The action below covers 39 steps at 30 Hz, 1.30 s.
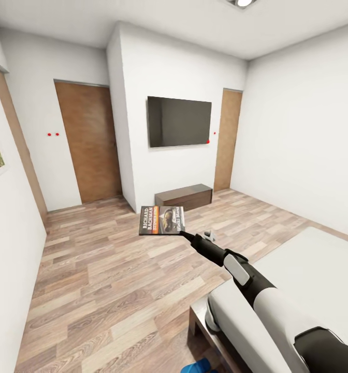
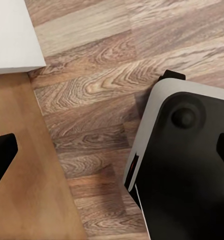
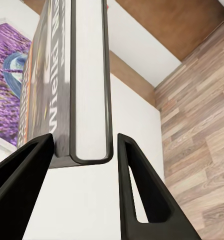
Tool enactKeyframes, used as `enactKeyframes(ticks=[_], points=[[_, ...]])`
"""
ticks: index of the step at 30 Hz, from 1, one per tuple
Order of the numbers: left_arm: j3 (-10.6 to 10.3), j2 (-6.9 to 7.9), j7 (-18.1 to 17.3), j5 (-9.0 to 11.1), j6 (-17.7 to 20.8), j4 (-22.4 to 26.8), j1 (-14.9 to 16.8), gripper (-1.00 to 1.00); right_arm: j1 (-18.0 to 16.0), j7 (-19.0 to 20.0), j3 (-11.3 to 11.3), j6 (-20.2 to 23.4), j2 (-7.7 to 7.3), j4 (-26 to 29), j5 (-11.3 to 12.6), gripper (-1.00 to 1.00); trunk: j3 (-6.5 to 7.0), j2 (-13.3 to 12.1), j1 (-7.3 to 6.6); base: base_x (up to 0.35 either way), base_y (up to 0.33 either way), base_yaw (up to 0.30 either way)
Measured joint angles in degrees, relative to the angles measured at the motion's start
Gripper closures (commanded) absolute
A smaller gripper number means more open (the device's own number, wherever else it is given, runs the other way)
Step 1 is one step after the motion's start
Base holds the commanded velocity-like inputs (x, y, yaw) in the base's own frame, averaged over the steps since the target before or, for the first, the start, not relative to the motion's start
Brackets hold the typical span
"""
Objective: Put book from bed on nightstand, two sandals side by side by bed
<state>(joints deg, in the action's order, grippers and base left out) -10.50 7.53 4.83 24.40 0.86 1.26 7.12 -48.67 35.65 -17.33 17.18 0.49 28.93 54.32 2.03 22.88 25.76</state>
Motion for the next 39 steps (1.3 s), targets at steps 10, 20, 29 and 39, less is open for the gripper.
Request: enactKeyframes(ticks=[10,20,29,39], points=[[0.0,0.02,0.0,0.0,0.0,0.0,0.0,-1.00,0.0,0.1,0.1,0.0,0.05,0.0,0.0,1.00,0.00,0.0,0.00,0.000,0.000,0.067],[0.0,-0.01,0.0,0.0,0.0,0.0,0.0,-1.00,0.0,0.0,0.2,0.0,-0.05,0.0,0.0,1.00,-0.03,0.0,0.00,0.000,0.000,0.011],[0.0,0.02,0.0,0.0,0.0,0.0,0.0,-1.00,0.0,-0.1,-0.1,0.1,0.10,0.0,-0.1,1.00,-0.62,0.0,0.00,0.000,0.000,0.034],[0.0,0.03,0.0,0.0,0.0,0.0,0.0,-1.00,0.0,-0.3,-0.3,0.1,0.22,0.0,-0.3,1.00,-1.50,0.0,0.00,0.000,0.000,0.067]])
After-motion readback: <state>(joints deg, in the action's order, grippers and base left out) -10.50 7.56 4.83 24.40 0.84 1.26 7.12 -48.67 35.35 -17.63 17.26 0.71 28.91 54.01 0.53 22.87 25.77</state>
